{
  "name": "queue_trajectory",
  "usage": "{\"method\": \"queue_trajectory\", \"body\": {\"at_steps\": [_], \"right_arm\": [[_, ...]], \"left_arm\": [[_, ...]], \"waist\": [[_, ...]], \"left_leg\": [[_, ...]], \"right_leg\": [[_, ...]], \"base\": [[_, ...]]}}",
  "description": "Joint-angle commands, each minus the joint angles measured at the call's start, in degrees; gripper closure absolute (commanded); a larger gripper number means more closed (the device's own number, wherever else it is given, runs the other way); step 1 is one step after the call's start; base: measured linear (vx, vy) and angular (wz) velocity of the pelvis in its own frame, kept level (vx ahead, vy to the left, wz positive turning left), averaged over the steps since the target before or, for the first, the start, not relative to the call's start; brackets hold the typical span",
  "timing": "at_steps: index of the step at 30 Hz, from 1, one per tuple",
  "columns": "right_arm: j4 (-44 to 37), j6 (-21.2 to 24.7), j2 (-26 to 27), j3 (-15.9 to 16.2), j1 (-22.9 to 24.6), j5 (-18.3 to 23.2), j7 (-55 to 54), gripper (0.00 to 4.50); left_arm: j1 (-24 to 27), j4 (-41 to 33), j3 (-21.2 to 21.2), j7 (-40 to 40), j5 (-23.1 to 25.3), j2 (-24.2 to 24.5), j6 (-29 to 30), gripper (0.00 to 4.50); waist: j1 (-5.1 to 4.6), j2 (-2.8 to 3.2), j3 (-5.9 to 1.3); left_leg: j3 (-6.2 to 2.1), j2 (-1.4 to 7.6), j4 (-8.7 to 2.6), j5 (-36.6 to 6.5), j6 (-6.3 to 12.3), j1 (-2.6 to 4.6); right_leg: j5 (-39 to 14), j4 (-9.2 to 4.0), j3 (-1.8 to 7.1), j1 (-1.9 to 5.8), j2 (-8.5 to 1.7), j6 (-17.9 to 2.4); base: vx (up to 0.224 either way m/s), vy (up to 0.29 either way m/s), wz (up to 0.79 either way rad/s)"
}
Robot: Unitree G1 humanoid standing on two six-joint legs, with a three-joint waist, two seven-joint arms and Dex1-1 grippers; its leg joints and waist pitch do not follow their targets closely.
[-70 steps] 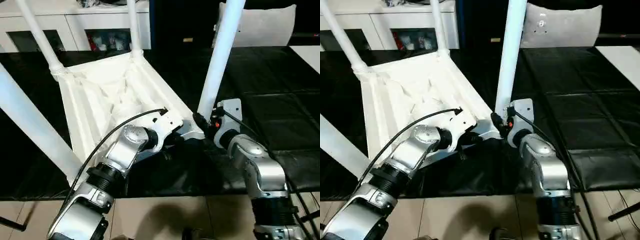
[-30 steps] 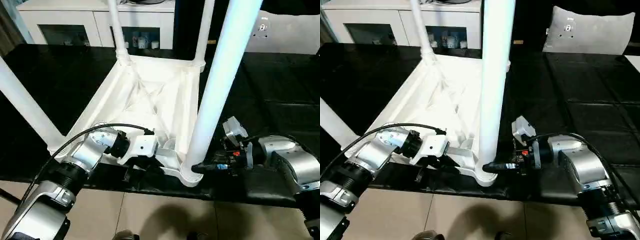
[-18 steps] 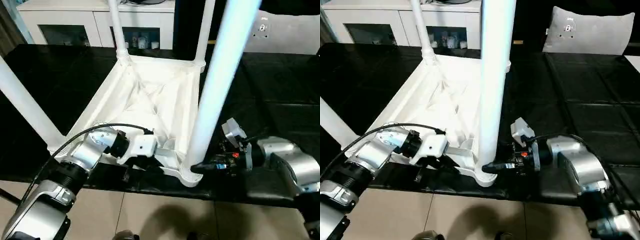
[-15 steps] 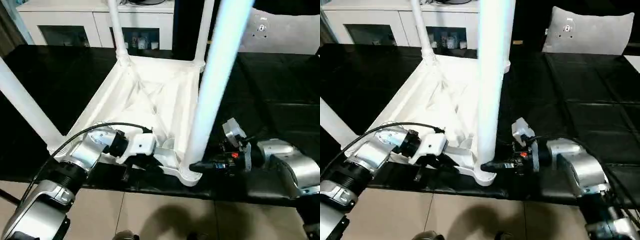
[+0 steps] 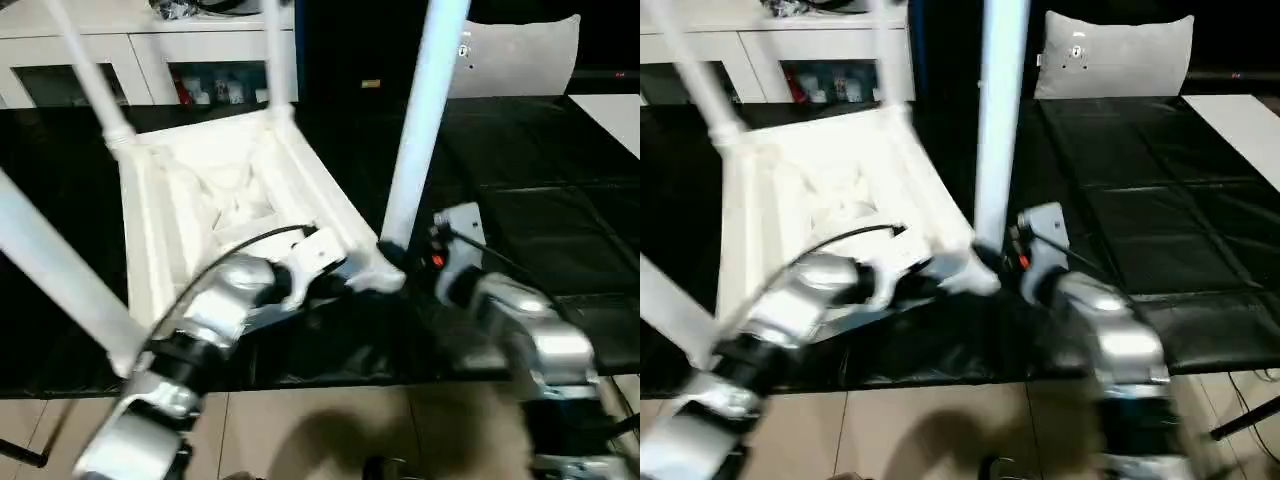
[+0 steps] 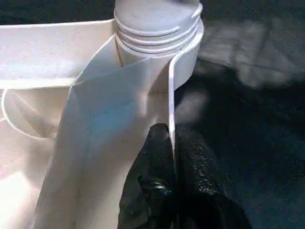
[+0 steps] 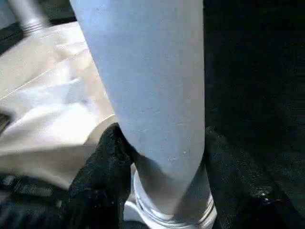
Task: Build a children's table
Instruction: Rotate leg to tighten
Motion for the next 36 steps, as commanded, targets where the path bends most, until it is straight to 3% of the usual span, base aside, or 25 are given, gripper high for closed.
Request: {"method": "queue_trajectory", "body": {"at_steps": [1, 3, 5, 9, 14, 17, 20, 25, 31, 36], "right_arm": [[1.7, -1.1, 2.1, 1.9, -0.3, 0.3, -1.6, 2.20], [1.5, -2.2, 2.4, 1.9, -0.3, 0.3, -1.8, 1.85], [0.6, -2.2, 2.5, 1.4, 0.1, 0.7, -1.5, 1.75], [-1.0, -2.3, 0.6, 1.2, 1.0, 1.5, 1.0, 1.32], [-1.5, -3.0, -3.1, 0.9, 1.3, 3.5, 6.7, 0.97], [-2.3, -5.4, -11.7, 2.1, 1.9, 6.6, 21.3, 0.75], [-1.5, -6.5, -15.8, 2.1, 1.8, 7.8, 27.9, 0.48], [-0.1, -7.1, -21.4, 3.6, 1.3, 9.1, 37.9, 0.06], [2.9, -11.7, -26.4, 7.9, 0.2, 8.4, 47.7, 0.06], [4.3, -11.5, -27.0, 10.0, -0.9, 9.5, 53.5, 0.58]], "left_arm": [[-2.1, -2.7, -1.2, 0.6, -1.2, -3.2, -0.9, 4.50], [-2.1, -3.1, -1.7, 0.5, -0.8, -3.1, -0.8, 4.50], [-1.9, -3.7, -1.9, 0.2, -0.8, -2.4, -0.7, 4.50], [-1.6, -3.7, -2.0, -1.2, -0.8, -0.6, -2.6, 4.50], [-1.3, -3.1, -1.7, -3.9, -1.3, 1.4, -4.2, 4.50], [-0.1, -2.3, -2.1, -10.7, -3.0, 5.3, -8.2, 4.50], [0.5, -2.0, -2.9, -15.4, -3.9, 7.4, -12.7, 4.50], [0.7, -1.6, -4.8, -22.6, -4.5, 11.0, -17.0, 4.50], [-0.1, -0.3, -7.1, -32.2, -5.1, 15.3, -22.7, 4.50], [-0.5, 0.0, -8.5, -35.9, -5.0, 16.7, -24.9, 4.50]], "waist": [[0.15, -0.01, -3.86], [0.29, -0.08, -4.03], [0.39, 0.10, -4.25], [0.96, 0.03, -4.31], [1.38, 0.14, -4.22], [1.82, 0.03, -4.07], [2.30, 0.12, -3.95], [3.37, 0.13, -4.14], [4.25, -0.09, -4.19], [5.07, -0.27, -4.01]], "left_leg": [[-0.25, 0.66, -4.20, -15.0, 4.04, 0.15], [-0.34, 0.88, -4.37, -13.3, 4.50, -0.14], [-0.29, 1.17, -4.25, -10.7, 5.33, -0.13], [0.01, 1.06, -4.03, -7.9, 6.71, -0.33], [0.00, 1.23, -4.05, -7.9, 6.97, -0.25], [0.05, 1.25, -4.02, -9.4, 7.46, -0.14], [0.07, 1.38, -4.09, -10.0, 7.59, -0.08], [0.20, 1.90, -4.07, -8.8, 7.31, 0.34], [0.46, 1.99, -4.00, -8.9, 6.99, 0.29], [0.56, 1.98, -3.98, -9.8, 6.42, 0.32]], "right_leg": [[-28.6, -5.11, 1.42, 3.50, -2.51, -4.1], [-24.6, -4.44, 1.82, 3.70, -2.54, -5.6], [-18.5, -3.53, 2.34, 3.78, -2.58, -8.5], [-14.4, -2.84, 2.65, 4.19, -2.78, -11.0], [-16.0, -2.90, 2.65, 4.29, -2.81, -10.6], [-16.7, -2.98, 2.69, 4.49, -2.78, -10.3], [-19.3, -3.23, 2.66, 4.16, -2.98, -9.9], [-16.4, -2.53, 3.02, 3.96, -2.92, -11.4], [-17.1, -2.32, 3.10, 3.85, -3.14, -11.6], [-20.8, -2.53, 3.15, 3.69, -3.28, -10.6]], "base": [[0.000, 0.000, 0.00], [0.000, 0.000, 0.00], [0.030, 0.001, 0.03], [0.000, 0.000, 0.00], [0.000, 0.000, 0.00], [0.000, 0.000, 0.00], [0.000, 0.000, 0.00], [0.000, 0.000, 0.00], [0.000, 0.000, 0.00], [0.000, 0.000, 0.00]]}}
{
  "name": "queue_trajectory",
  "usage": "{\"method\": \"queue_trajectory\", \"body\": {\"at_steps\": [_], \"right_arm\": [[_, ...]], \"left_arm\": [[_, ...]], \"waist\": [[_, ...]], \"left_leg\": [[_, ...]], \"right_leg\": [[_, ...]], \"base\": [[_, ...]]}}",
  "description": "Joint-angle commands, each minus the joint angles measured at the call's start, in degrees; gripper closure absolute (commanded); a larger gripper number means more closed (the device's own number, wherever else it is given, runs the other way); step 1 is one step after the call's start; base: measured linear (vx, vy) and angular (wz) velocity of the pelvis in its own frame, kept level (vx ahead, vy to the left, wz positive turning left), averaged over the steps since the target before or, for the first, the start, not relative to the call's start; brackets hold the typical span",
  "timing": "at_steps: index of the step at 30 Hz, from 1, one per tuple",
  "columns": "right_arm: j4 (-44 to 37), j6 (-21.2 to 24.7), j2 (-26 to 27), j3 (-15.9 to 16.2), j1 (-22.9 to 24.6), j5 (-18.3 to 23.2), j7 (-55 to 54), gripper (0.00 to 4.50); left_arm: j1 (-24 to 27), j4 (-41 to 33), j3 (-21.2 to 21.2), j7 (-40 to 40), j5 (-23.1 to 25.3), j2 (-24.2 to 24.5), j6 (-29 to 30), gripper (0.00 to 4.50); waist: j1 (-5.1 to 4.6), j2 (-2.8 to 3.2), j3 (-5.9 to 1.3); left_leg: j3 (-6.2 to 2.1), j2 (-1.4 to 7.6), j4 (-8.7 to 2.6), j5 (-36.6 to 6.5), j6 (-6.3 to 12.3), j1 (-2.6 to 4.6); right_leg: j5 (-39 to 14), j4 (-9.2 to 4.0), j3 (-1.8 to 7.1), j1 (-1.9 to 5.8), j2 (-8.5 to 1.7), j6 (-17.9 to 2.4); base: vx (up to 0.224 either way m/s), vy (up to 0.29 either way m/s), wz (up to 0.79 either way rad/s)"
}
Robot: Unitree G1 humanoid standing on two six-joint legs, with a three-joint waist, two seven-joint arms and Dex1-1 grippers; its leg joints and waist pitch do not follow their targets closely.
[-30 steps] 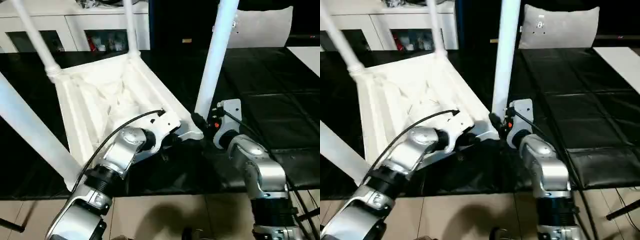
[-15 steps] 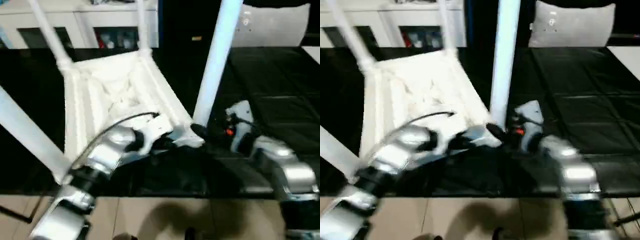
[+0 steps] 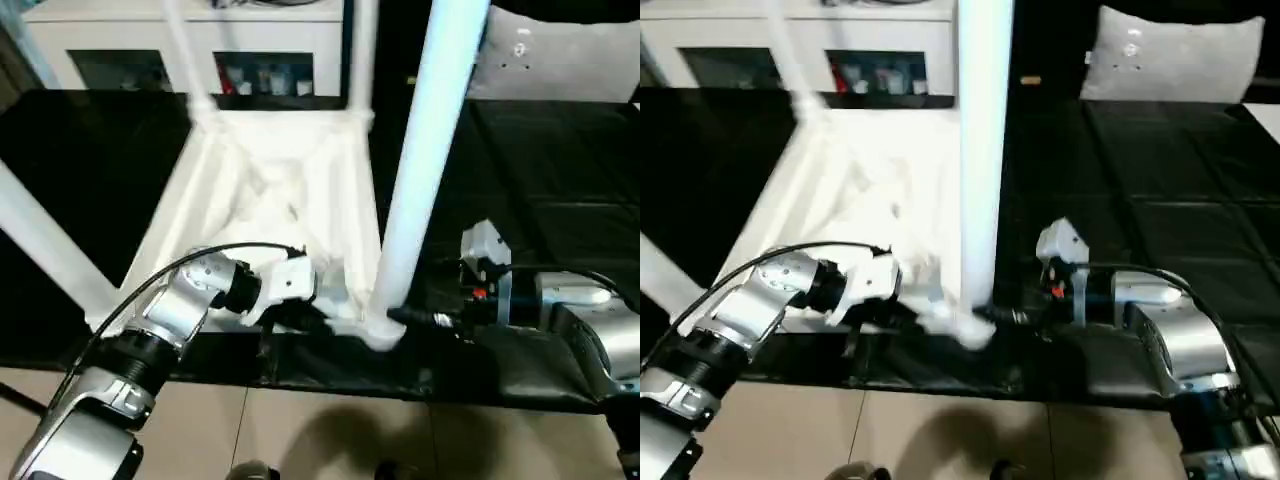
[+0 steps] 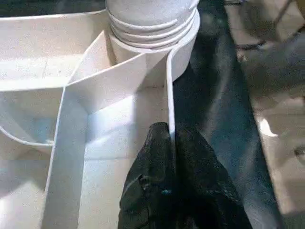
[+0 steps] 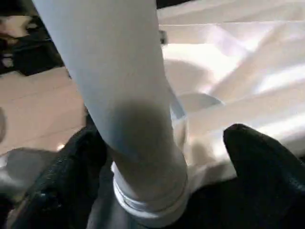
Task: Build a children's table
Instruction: Rotate leg to tighten
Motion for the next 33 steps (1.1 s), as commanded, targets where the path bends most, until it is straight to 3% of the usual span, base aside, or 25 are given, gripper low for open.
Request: {"method": "queue_trajectory", "body": {"at_steps": [1, 9, 17, 23, 26, 30, 33], "right_arm": [[0.7, 0.0, -0.3, 1.2, -1.1, 0.8, 2.4, 0.68], [3.5, 0.1, -0.3, 4.5, -3.0, 1.9, 8.5, 1.37], [4.5, 1.0, -0.1, 4.9, -3.7, 2.3, 10.2, 2.17], [3.7, 3.1, 0.4, 4.3, -3.3, 4.5, 10.0, 2.42], [-0.1, 7.1, 2.6, 1.8, -1.3, 6.3, 3.6, 2.43], [-3.4, 9.6, 6.2, 0.5, 0.6, 3.8, -6.9, 2.43], [-4.4, 11.0, 11.4, -1.3, 1.3, 0.3, -19.0, 2.44]], "left_arm": [[-1.6, -0.8, -2.4, -3.9, 0.1, -0.1, -2.1, 4.50], [-2.0, 0.4, -2.7, -6.3, -0.5, 0.0, -5.0, 4.50], [-2.3, 1.5, -2.6, -6.5, -0.3, -0.1, -5.9, 4.50], [-2.5, 1.9, -1.5, -5.8, -0.8, -0.2, -4.8, 4.50], [-2.3, 0.2, 0.3, -0.8, -1.2, -1.9, 1.2, 4.50], [-1.7, -2.7, 1.7, 4.6, -1.1, -3.8, 7.7, 4.50], [-0.9, -5.7, 2.5, 9.4, -0.8, -6.0, 12.5, 4.50]], "waist": [[-0.29, -1.03, -4.33], [-0.24, -1.17, -4.41], [-0.21, -1.20, -4.39], [-0.19, -1.22, -4.40], [-0.10, -1.12, -4.25], [-0.80, -1.23, -4.01], [-2.45, -1.19, -3.84]], "left_leg": [[0.10, 1.98, -3.92, -9.7, 5.82, 0.38], [0.19, 2.07, -3.85, -9.6, 5.56, 0.35], [0.24, 2.08, -3.85, -9.2, 5.43, 0.32], [0.32, 2.06, -3.85, -9.0, 5.18, 0.33], [0.37, 2.04, -3.89, -8.9, 4.88, 0.43], [0.23, 1.63, -4.13, -10.6, 3.16, 0.31], [-0.06, 1.16, -4.17, -11.2, 1.90, -0.26]], "right_leg": [[-21.7, -3.23, 2.83, 3.69, -3.12, -10.5], [-20.8, -2.99, 2.90, 3.71, -3.09, -11.0], [-20.8, -2.99, 2.87, 3.75, -3.09, -10.9], [-21.7, -3.06, 2.84, 3.74, -3.07, -10.4], [-22.2, -3.19, 2.84, 3.64, -3.06, -10.3], [-27.8, -3.92, 2.45, 3.70, -3.00, -7.7], [-30.8, -4.41, 2.05, 3.84, -2.93, -5.4]], "base": [[0.000, 0.000, 0.00], [0.000, 0.000, 0.00], [0.000, 0.000, 0.00], [0.000, 0.000, 0.00], [0.000, 0.000, 0.00], [0.000, 0.000, 0.00], [0.000, 0.000, 0.00]]}}
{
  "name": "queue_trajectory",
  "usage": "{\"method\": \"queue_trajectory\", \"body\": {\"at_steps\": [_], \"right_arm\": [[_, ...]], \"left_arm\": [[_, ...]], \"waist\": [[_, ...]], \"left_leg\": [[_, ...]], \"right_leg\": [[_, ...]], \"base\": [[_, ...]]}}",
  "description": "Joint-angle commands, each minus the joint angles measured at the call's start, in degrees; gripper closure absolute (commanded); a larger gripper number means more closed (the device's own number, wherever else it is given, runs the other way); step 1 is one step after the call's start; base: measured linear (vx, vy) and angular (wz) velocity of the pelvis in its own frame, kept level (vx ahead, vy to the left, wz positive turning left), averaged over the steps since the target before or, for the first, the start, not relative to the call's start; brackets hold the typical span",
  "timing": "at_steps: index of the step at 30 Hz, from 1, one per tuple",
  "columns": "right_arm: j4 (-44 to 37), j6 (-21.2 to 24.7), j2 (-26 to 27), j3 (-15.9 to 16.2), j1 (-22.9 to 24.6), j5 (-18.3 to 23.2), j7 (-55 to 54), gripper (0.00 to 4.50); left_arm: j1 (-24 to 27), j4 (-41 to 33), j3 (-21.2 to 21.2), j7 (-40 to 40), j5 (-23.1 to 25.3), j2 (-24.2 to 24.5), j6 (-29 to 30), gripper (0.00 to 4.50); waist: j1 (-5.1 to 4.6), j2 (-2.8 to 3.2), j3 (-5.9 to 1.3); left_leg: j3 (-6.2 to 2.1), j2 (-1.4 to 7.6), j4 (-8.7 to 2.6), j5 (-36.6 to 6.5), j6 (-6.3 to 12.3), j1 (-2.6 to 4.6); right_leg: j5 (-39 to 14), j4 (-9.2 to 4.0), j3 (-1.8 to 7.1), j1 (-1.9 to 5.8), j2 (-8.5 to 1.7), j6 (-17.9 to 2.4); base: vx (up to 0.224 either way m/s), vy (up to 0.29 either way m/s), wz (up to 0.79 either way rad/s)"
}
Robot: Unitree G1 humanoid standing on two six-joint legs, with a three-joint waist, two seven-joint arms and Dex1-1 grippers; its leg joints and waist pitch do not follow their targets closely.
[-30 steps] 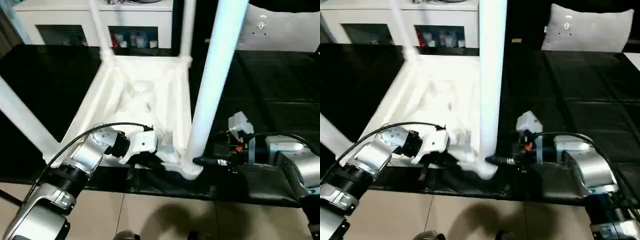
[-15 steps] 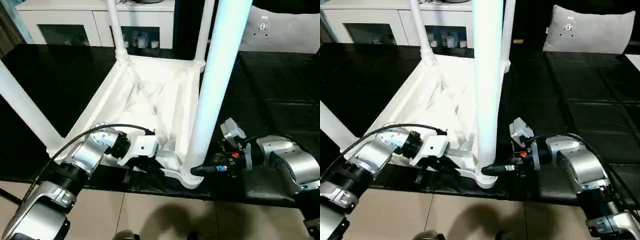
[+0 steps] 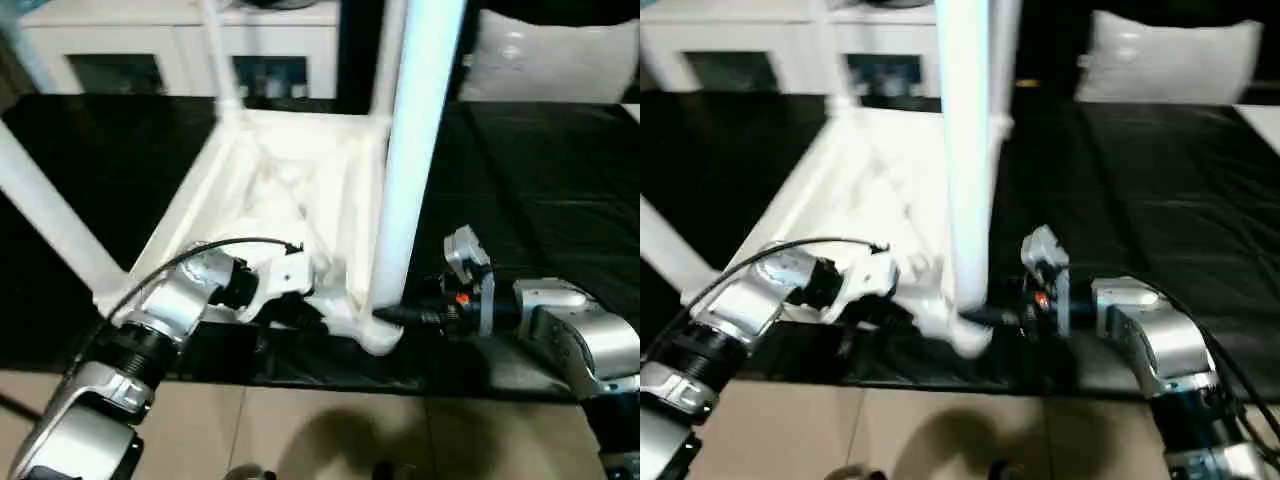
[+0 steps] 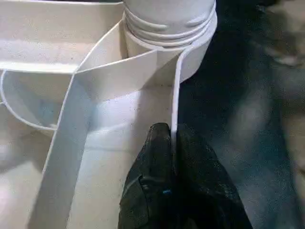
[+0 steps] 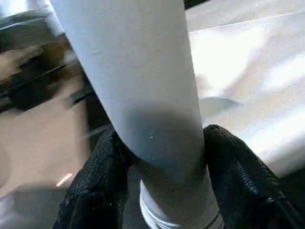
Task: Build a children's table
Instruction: Rotate leg to tighten
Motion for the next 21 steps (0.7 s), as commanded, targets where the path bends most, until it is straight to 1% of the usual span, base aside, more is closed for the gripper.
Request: {"method": "queue_trajectory", "body": {"at_steps": [1, 2, 3, 4, 5, 6, 7, 8, 9, 10, 11, 12, 13, 14, 15, 16, 17, 18, 20, 21], "right_arm": [[-1.0, 1.9, 3.8, 1.5, -0.6, -1.9, -8.2, 2.45], [-0.7, 2.8, 6.3, 0.5, -0.8, -3.5, -13.4, 2.46], [-0.7, 2.8, 6.3, 0.5, -0.8, -3.5, -13.4, 2.46], [-0.9, 3.8, 8.0, -0.1, -0.8, -4.5, -17.4, 2.46], [-0.5, 4.5, 10.5, -1.1, -1.3, -6.6, -24.4, 2.47], [0.3, 4.4, 12.9, -2.1, -2.0, -8.5, -30.3, 2.49], [0.5, 4.7, 14.4, -2.8, -2.3, -9.3, -33.4, 2.50], [0.5, 4.8, 15.7, -3.5, -2.4, -9.8, -35.6, 2.50], [0.8, 4.1, 16.9, -4.0, -2.7, -10.5, -37.8, 2.50], [1.2, 2.5, 17.8, -4.2, -2.8, -10.9, -39.1, 2.50], [1.2, 0.6, 18.5, -4.3, -2.8, -10.9, -39.3, 2.50], [1.1, -0.5, 18.8, -4.4, -2.7, -10.6, -39.0, 1.97], [0.9, -1.1, 19.1, -4.6, -2.6, -10.2, -38.8, 1.84], [0.5, -1.2, 19.2, -4.6, -2.5, -9.9, -38.6, 1.84], [0.1, -1.2, 19.0, -4.3, -2.2, -9.8, -37.9, 1.78], [-0.4, -1.1, 18.9, -4.1, -1.9, -9.9, -37.8, 1.64], [-0.9, -1.0, 18.7, -4.2, -1.7, -9.7, -37.4, 1.49], [-1.5, -1.1, 18.1, -4.6, -1.3, -8.8, -36.2, 1.41], [-2.1, -1.2, 17.5, -4.8, -1.0, -8.1, -35.2, 1.37], [-2.5, -1.6, 15.8, -4.8, -0.6, -7.1, -32.4, 1.37]], "left_arm": [[0.2, -5.2, 0.2, 3.3, -1.7, -4.0, 2.6, 4.50], [0.3, -5.7, 0.3, 6.1, -0.9, -5.6, 4.5, 4.50], [0.3, -5.7, 0.3, 6.1, -0.9, -5.6, 4.5, 4.50], [0.5, -6.5, 0.3, 8.1, -0.4, -6.6, 6.2, 4.50], [0.6, -7.1, 0.4, 11.3, 0.5, -8.5, 8.4, 4.50], [0.2, -6.8, 0.7, 15.1, 1.5, -10.6, 10.1, 4.50], [-0.1, -6.7, 1.0, 17.6, 2.0, -11.9, 11.1, 4.50], [-0.3, -6.7, 1.2, 19.6, 2.3, -13.0, 12.0, 4.50], [-0.5, -6.5, 1.5, 21.5, 2.4, -14.2, 12.8, 4.50], [-0.7, -6.4, 1.5, 22.7, 2.6, -15.1, 13.3, 4.50], [-0.7, -6.4, 1.2, 23.3, 3.0, -15.7, 13.2, 4.50], [-0.7, -6.4, 1.0, 23.4, 3.3, -15.8, 12.9, 4.50], [-0.7, -6.4, 0.9, 23.4, 3.5, -15.7, 12.8, 4.50], [-0.6, -6.6, 0.8, 23.3, 3.6, -15.5, 12.9, 4.50], [-0.6, -6.8, 0.8, 23.1, 3.6, -15.1, 12.9, 4.50], [-0.4, -7.0, 0.9, 23.1, 3.8, -14.9, 13.0, 4.50], [-0.4, -7.1, 1.0, 22.7, 3.9, -14.3, 12.5, 4.50], [-0.3, -7.0, 1.2, 22.1, 3.9, -13.5, 11.8, 4.50], [-0.1, -6.9, 1.4, 21.7, 3.6, -12.7, 11.6, 4.50], [0.1, -6.5, 1.5, 19.8, 2.9, -11.3, 9.6, 4.50]], "waist": [[0.02, -0.91, -3.97], [-0.73, -1.01, -3.85], [-1.22, -0.92, -3.80], [-1.52, -0.89, -3.86], [-1.69, -0.77, -3.94], [-2.25, -0.82, -3.79], [-2.70, -0.73, -3.91], [-3.01, -0.72, -3.92], [-3.11, -0.69, -3.95], [-3.16, -0.43, -4.06], [-3.10, -0.49, -4.21], [-3.07, -0.50, -4.33], [-3.00, -0.51, -4.41], [-2.93, -0.43, -4.41], [-2.85, -0.43, -4.45], [-2.60, -0.33, -4.59], [-2.30, -0.35, -4.65], [-2.09, -0.31, -4.68], [-1.78, -0.35, -4.67], [-1.65, -0.31, -4.66]], "left_leg": [[-0.49, 0.46, -4.34, -11.6, 2.14, -0.46], [-0.46, 0.39, -4.28, -11.9, 2.11, -0.43], [-0.37, 0.11, -4.07, -12.6, 2.41, -0.11], [-0.37, 0.14, -4.04, -12.5, 2.39, -0.08], [-0.44, 0.11, -4.02, -12.3, 2.64, -0.19], [-0.40, 0.14, -4.07, -12.1, 2.55, -0.36], [-0.39, -0.04, -3.82, -12.8, 2.21, 0.07], [-0.48, -0.13, -3.85, -13.1, 2.49, -0.03], [-0.47, -0.07, -3.86, -13.2, 2.76, 0.03], [-0.42, 0.01, -3.82, -13.2, 3.22, 0.04], [-0.52, 0.14, -3.94, -12.5, 3.58, -0.19], [-0.55, 0.23, -4.03, -12.1, 4.12, -0.34], [-0.54, 0.28, -4.03, -11.7, 4.32, -0.37], [-0.50, 0.33, -4.04, -11.0, 4.80, -0.46], [-0.49, 0.42, -4.08, -10.7, 4.94, -0.43], [-0.43, 0.53, -4.03, -9.9, 5.16, -0.26], [-0.45, 0.66, -4.04, -8.5, 5.43, -0.42], [-0.38, 0.66, -4.02, -7.8, 5.78, -0.42], [-0.28, 0.72, -4.02, -7.7, 5.98, -0.34], [-0.26, 0.75, -4.04, -7.7, 5.97, -0.27]], "right_leg": [[-31.2, -4.64, 1.81, 3.95, -2.99, -5.1], [-31.8, -4.91, 1.73, 3.77, -2.87, -4.6], [-33.0, -5.37, 1.55, 3.46, -2.77, -4.3], [-33.0, -5.31, 1.59, 3.51, -2.79, -4.3], [-32.8, -5.31, 1.51, 3.57, -2.76, -4.4], [-32.6, -5.38, 1.42, 3.39, -2.56, -4.3], [-33.8, -5.64, 1.15, 3.16, -2.54, -4.1], [-34.0, -5.77, 1.04, 3.26, -2.49, -3.8], [-33.8, -5.87, 1.09, 3.23, -2.48, -3.7], [-32.6, -5.86, 1.16, 3.14, -2.45, -3.9], [-30.6, -5.60, 1.24, 3.34, -2.52, -4.4], [-28.7, -5.38, 1.36, 3.51, -2.51, -4.9], [-27.5, -5.19, 1.45, 3.58, -2.53, -5.2], [-25.6, -4.95, 1.61, 3.63, -2.54, -6.0], [-24.7, -4.79, 1.68, 3.67, -2.57, -6.5], [-22.9, -4.58, 1.86, 3.67, -2.60, -7.4], [-20.5, -4.10, 2.01, 3.87, -2.61, -8.4], [-18.6, -3.86, 2.09, 3.93, -2.59, -9.2], [-17.5, -3.71, 2.21, 4.00, -2.64, -9.9], [-17.6, -3.71, 2.24, 4.01, -2.69, -10.0]], "base": [[0.000, 0.000, 0.00], [0.000, 0.000, 0.00], [0.000, 0.000, 0.00], [0.000, 0.000, 0.00], [0.000, 0.000, 0.00], [0.000, 0.000, 0.00], [0.000, 0.000, 0.00], [0.000, 0.000, 0.00], [0.000, 0.000, 0.00], [0.000, 0.000, 0.00], [0.000, 0.000, 0.00], [0.000, 0.000, 0.00], [0.000, 0.000, 0.00], [0.000, 0.000, 0.00], [0.000, 0.000, 0.00], [0.000, 0.000, 0.00], [0.000, 0.000, 0.00], [0.000, 0.000, 0.00], [0.000, 0.000, 0.00], [0.000, 0.000, 0.00]]}}
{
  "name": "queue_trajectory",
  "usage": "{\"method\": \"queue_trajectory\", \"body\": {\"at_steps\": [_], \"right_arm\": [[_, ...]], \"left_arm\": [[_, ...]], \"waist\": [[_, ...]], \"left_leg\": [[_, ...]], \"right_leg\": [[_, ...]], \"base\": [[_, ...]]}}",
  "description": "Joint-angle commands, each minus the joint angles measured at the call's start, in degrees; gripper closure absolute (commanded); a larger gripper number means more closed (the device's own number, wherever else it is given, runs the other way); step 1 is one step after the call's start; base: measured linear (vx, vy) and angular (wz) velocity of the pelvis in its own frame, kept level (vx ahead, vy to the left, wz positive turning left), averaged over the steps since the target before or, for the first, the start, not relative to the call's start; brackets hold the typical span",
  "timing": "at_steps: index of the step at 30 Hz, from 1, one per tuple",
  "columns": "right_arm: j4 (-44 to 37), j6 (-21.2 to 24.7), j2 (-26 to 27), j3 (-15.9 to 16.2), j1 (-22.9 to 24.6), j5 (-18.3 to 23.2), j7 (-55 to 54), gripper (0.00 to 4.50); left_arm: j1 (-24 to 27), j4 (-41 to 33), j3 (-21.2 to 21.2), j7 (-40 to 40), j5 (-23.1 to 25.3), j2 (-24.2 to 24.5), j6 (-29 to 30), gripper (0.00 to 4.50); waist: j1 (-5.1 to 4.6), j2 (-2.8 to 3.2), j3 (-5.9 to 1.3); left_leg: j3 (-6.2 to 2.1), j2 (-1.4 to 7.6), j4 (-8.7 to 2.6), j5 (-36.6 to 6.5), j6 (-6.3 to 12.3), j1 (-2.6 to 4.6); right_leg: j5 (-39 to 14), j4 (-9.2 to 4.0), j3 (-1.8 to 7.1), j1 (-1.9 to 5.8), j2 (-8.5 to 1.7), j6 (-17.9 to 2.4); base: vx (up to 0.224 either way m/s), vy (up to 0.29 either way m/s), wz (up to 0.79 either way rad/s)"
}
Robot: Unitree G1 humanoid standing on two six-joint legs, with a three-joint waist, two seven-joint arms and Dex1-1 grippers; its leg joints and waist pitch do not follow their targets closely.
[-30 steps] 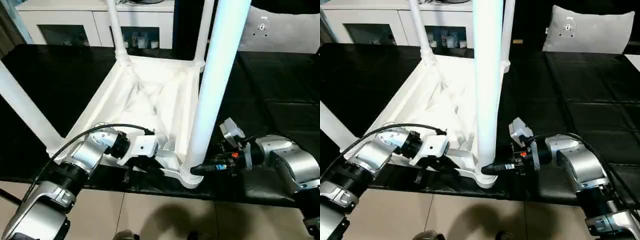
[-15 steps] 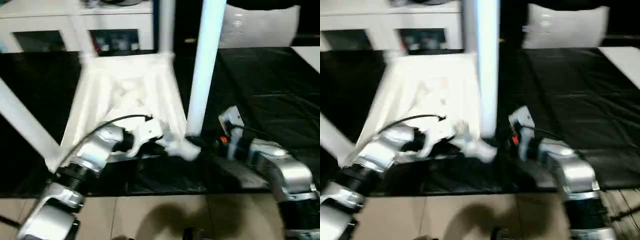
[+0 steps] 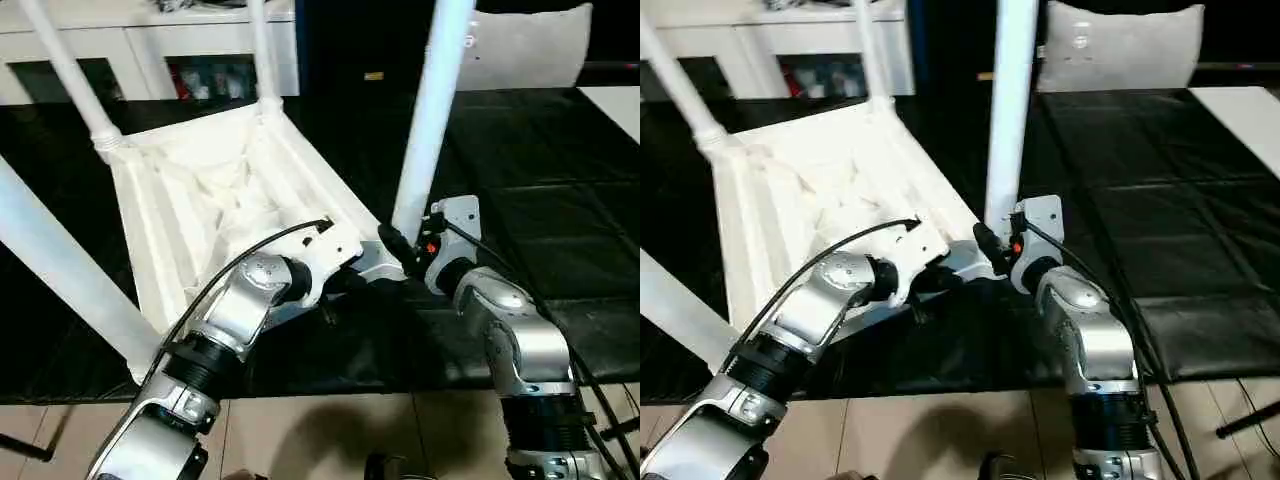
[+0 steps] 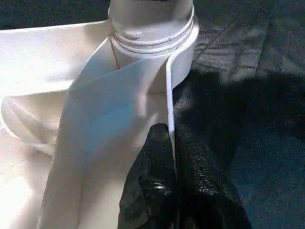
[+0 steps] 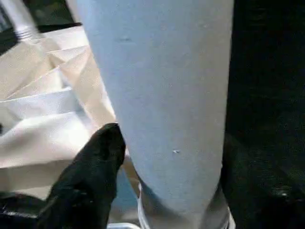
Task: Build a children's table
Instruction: Rotate leg to tighten
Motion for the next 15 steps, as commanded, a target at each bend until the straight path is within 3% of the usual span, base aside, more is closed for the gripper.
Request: {"method": "queue_trajectory", "body": {"at_steps": [1, 6, 8, 12, 15], "right_arm": [[-1.7, -0.2, -1.5, 0.7, 0.6, 2.7, 4.7, 1.13], [-1.8, 0.2, -8.9, 0.4, 0.9, 7.1, 17.1, 0.61], [-1.4, -0.5, -12.7, 1.3, 0.9, 7.6, 22.7, 0.56], [-0.2, -1.4, -17.7, 2.6, 0.6, 8.9, 30.7, 0.19], [1.1, -3.5, -22.2, 5.6, 0.0, 8.5, 38.5, 0.09]], "left_arm": [[-0.4, -2.1, -0.4, -3.5, -1.6, 1.3, -3.9, 4.50], [-0.1, -0.1, -0.4, -10.2, -3.5, 5.3, -9.2, 4.50], [-0.2, 1.2, -1.2, -13.8, -3.7, 7.1, -13.0, 4.50], [-0.5, 2.2, -2.5, -20.1, -4.7, 9.8, -16.8, 4.50], [-0.9, 2.7, -4.4, -27.0, -5.4, 12.5, -20.5, 4.50]], "waist": [[0.57, -0.50, -4.65], [1.34, -0.51, -4.32], [2.03, -0.46, -4.29], [2.73, -0.61, -4.28], [3.35, -0.60, -4.38]], "left_leg": [[-0.05, 0.70, -3.57, -7.8, 6.06, -0.03], [0.08, 0.76, -3.67, -9.8, 5.99, 0.30], [0.14, 0.96, -3.69, -10.2, 5.59, 0.68], [0.08, 1.12, -3.75, -10.2, 5.56, 0.59], [0.11, 1.31, -3.70, -9.3, 5.68, 0.69]], "right_leg": [[-17.3, -3.37, 2.58, 4.27, -2.73, -10.0], [-20.4, -3.74, 2.61, 4.06, -2.74, -9.4], [-21.3, -3.79, 2.78, 3.80, -2.80, -9.0], [-20.5, -3.38, 2.87, 3.93, -2.93, -9.3], [-19.5, -3.15, 2.95, 3.87, -3.02, -9.9]], "base": [[0.000, 0.000, 0.00], [0.000, 0.000, 0.00], [0.000, 0.000, 0.00], [0.000, 0.000, 0.00], [0.000, 0.000, 0.00]]}}
